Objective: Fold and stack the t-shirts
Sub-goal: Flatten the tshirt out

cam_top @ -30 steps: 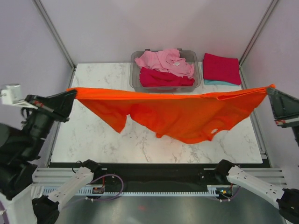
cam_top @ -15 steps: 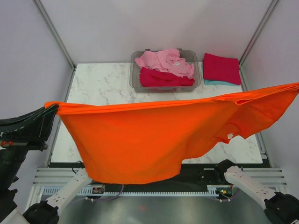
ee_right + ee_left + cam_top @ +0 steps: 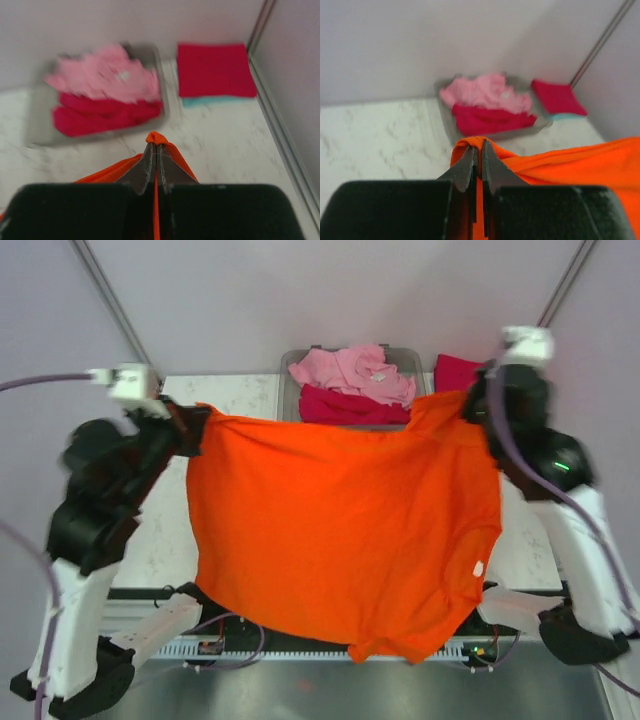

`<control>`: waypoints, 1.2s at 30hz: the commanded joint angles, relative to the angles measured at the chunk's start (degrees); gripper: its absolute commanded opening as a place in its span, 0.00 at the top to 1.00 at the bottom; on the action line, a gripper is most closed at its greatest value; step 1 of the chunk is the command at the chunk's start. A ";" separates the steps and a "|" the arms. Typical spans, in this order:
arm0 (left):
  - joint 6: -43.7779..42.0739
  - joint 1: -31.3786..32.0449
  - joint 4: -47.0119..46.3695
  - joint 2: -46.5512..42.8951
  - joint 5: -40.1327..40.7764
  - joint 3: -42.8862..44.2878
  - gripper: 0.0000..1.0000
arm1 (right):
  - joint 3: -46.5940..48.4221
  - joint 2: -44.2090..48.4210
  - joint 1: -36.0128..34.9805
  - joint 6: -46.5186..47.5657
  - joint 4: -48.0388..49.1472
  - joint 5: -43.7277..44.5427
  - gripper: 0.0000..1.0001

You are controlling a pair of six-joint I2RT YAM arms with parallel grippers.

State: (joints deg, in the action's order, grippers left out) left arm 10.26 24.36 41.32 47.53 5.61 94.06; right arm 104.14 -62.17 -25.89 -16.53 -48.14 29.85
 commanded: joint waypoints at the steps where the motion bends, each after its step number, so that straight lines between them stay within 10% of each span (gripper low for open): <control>1: 4.84 -3.69 8.08 15.19 3.13 -13.41 0.98 | -17.94 -15.83 2.06 -0.68 -2.68 6.99 1.00; 5: 8.28 -12.47 0.73 30.41 -2.79 -23.91 0.97 | -26.26 -25.35 6.28 -1.57 11.88 0.67 1.00; 7: 9.33 -15.12 -0.10 39.46 -5.34 -22.71 0.86 | -24.00 -31.91 6.82 -1.57 13.94 -0.31 0.80; 8: 9.42 -16.18 0.16 42.35 -5.34 -21.56 0.47 | -22.24 -34.31 7.08 -0.61 14.04 -0.58 0.62; 9: 9.51 -16.53 0.34 46.39 -5.34 -20.33 0.28 | -20.31 -38.42 7.08 0.01 13.26 -0.67 0.23; 11: 9.42 -17.32 3.22 49.84 -5.17 -15.59 0.13 | -14.77 -41.00 7.34 1.14 12.11 -0.40 0.13; 17: 10.57 -18.38 2.98 45.74 -2.27 -16.97 0.11 | -14.65 -36.72 7.96 2.03 12.28 -1.63 0.06; 27: 13.38 -15.93 -4.32 37.90 -8.41 -31.21 0.18 | -46.44 -20.19 7.96 -9.65 18.07 -20.17 0.04; 36: 19.88 -11.18 -10.90 46.06 -9.39 -33.24 0.19 | -48.07 -32.73 9.10 -9.66 23.53 -22.37 0.04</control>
State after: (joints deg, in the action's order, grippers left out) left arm 25.47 13.41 35.88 91.09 -2.74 61.28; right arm 53.84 -91.61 -17.45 -25.30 -29.52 9.02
